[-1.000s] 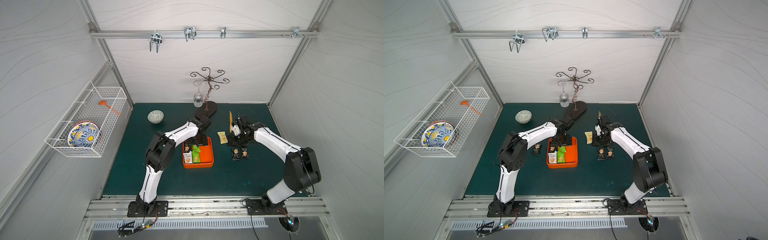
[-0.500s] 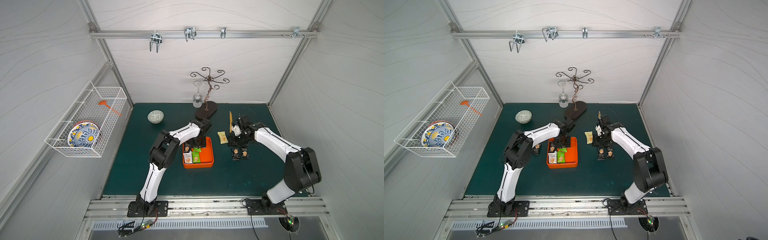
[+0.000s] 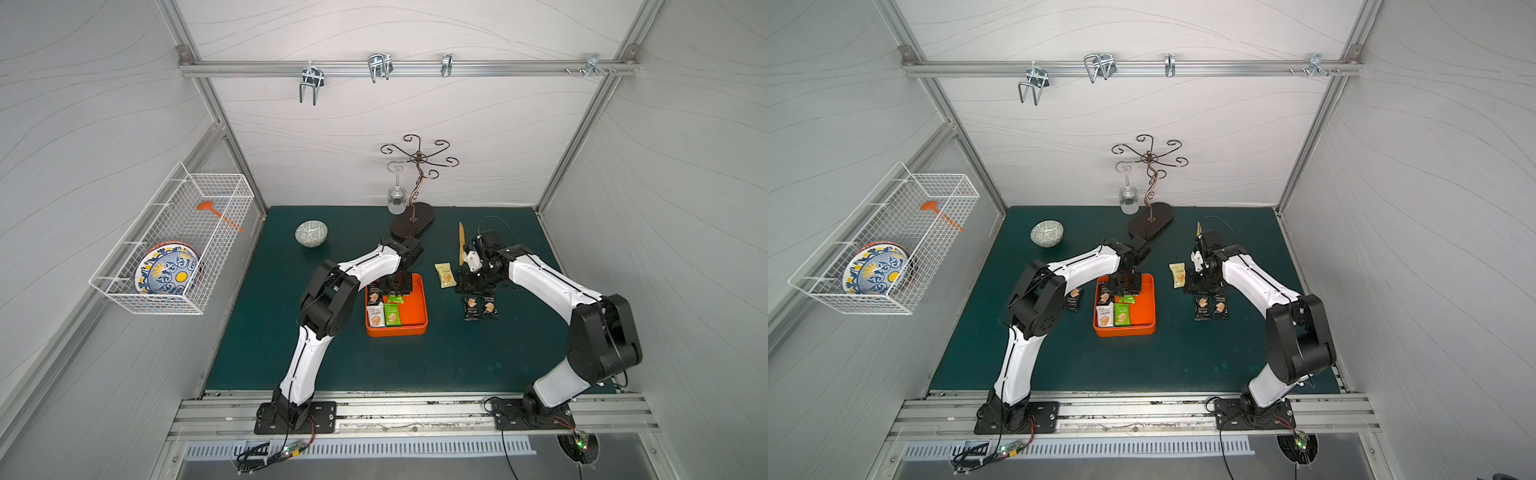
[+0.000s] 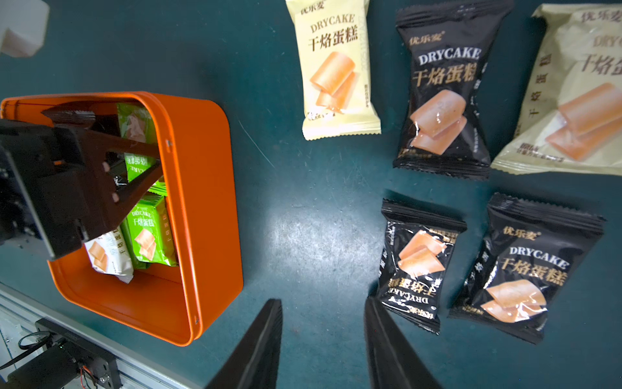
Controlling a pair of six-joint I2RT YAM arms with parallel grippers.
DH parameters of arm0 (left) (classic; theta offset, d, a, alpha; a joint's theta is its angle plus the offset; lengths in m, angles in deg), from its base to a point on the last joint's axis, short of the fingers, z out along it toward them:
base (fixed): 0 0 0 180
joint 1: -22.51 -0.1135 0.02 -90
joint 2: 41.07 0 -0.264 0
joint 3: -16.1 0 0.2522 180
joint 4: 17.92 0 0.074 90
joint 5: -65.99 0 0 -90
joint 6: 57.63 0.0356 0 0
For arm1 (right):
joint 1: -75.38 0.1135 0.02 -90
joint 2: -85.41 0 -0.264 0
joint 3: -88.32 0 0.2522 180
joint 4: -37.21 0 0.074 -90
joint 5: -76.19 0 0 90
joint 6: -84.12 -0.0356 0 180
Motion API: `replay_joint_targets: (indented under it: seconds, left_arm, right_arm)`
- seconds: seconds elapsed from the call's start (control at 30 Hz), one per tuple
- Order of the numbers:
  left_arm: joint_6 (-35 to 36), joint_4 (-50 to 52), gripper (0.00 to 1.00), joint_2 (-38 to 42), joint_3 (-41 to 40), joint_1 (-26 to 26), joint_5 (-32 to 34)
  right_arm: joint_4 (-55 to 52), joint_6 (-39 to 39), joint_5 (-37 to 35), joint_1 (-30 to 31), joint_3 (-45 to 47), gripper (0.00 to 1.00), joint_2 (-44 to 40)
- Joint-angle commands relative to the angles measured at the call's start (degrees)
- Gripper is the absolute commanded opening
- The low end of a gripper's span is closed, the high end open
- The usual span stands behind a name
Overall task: Take the cookies out of the storage box
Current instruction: Pick up the cookie from the storage box.
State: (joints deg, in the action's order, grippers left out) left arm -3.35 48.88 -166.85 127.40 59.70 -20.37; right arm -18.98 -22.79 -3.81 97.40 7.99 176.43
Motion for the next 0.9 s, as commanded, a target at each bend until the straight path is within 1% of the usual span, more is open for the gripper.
replay_joint_targets:
  seconds: [0.0, 0.07, 0.27, 0.37, 0.67, 0.87]
  left_arm:
    - [0.6, 0.1, 0.57, -1.5, 2.3, 0.2, 0.3]
    - [0.7, 0.2, 0.52, -1.5, 2.4, 0.2, 0.3]
    - [1.0, 0.5, 0.49, -1.3, 2.7, 0.2, 0.7]
    - [1.1, 0.5, 0.44, -1.2, 2.8, 0.2, 0.6]
    - [0.9, 1.3, 0.45, 0.0, 2.9, 0.2, 0.7]
    - [1.1, 2.2, 0.45, 4.2, 1.6, 0.3, 0.4]
  right_arm:
    - [-0.5, 0.7, 0.7, -0.4, -0.1, 0.45, 0.4]
    - [-0.5, 0.7, 0.8, -0.4, -0.1, 0.44, 0.6]
    - [-0.5, 0.7, 1.0, -0.4, -0.1, 0.45, 0.8]
    - [-0.5, 0.7, 0.9, -0.4, -0.2, 0.44, 0.8]
    - [-0.6, 0.8, 1.0, -0.4, -0.1, 0.44, 0.7]
    - [-0.5, 0.7, 1.2, -0.4, -0.2, 0.44, 0.9]
